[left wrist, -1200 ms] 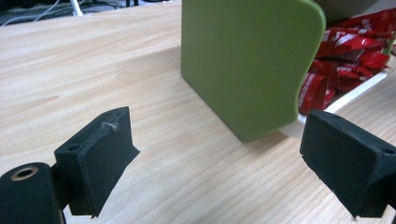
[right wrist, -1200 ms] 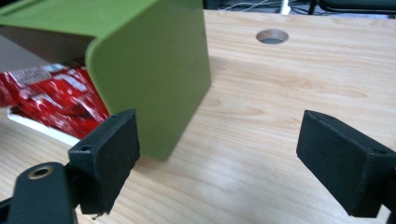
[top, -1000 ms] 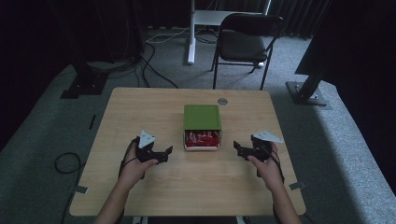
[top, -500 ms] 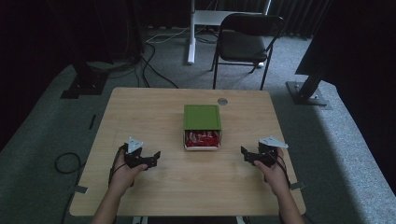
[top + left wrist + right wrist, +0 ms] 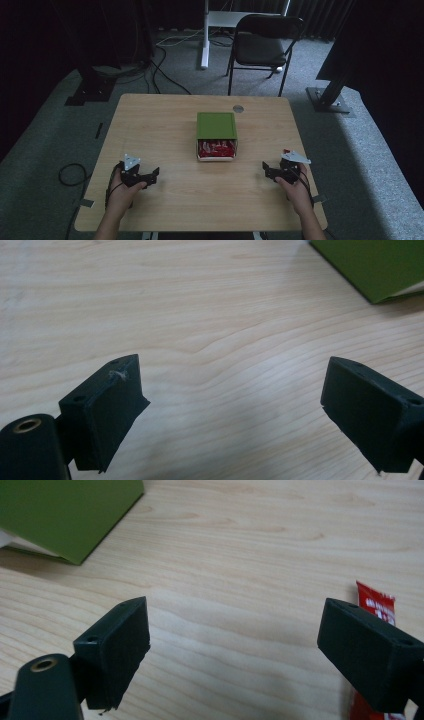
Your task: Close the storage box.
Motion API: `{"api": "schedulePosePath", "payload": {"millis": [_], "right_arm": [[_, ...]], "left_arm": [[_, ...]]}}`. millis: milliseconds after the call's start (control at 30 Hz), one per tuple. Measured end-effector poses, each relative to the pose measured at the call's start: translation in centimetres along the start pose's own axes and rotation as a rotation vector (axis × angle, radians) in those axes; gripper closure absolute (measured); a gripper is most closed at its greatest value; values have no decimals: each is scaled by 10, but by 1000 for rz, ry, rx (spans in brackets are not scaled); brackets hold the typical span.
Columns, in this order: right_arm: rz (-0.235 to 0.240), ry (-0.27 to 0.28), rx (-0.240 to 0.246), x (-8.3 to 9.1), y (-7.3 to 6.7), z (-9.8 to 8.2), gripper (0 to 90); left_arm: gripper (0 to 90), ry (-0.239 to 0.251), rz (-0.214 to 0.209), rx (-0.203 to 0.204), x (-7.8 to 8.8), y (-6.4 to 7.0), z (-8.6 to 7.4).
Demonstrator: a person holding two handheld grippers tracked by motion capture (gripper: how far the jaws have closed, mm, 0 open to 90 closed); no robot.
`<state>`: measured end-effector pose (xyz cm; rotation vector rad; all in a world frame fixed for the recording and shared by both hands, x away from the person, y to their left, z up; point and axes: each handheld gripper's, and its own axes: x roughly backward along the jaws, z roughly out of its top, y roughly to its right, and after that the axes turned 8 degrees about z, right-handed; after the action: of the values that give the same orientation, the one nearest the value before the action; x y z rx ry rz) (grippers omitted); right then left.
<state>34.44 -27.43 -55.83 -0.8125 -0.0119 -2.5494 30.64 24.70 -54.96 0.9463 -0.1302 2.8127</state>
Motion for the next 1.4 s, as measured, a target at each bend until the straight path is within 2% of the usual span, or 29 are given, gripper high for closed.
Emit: {"api": "schedulePosePath", "payload": {"millis": [233,433,567,700,733,867,1100,1333,1400], "right_arm": [[-44,-31,7,0,5,-9,128],[-55,-32,-17,0,7,-13,127],[-59,-56,-7,-2,8,-15,128],[-61,-65,-10,-3,8,-14,128],[-65,-72,-10,-4,8,-14,128],[-57,-107,9,-6,6,-14,130],[-64,-134,-7,-8,7,-14,129],[-62,-136,-15,-8,8,-14,127],[-61,-136,-17,-8,8,-14,127]], "left_arm": [[107,-10,33,29,5,-15,-10],[107,-22,86,66,8,-30,-19],[107,-44,99,80,10,-37,-26],[107,-64,136,98,11,-44,-31],[107,-65,134,105,12,-44,-32],[107,-87,149,111,14,-47,-34],[108,-101,154,101,16,-51,-37],[108,-110,179,90,19,-53,-40],[132,-108,202,87,20,-52,-40]]}}
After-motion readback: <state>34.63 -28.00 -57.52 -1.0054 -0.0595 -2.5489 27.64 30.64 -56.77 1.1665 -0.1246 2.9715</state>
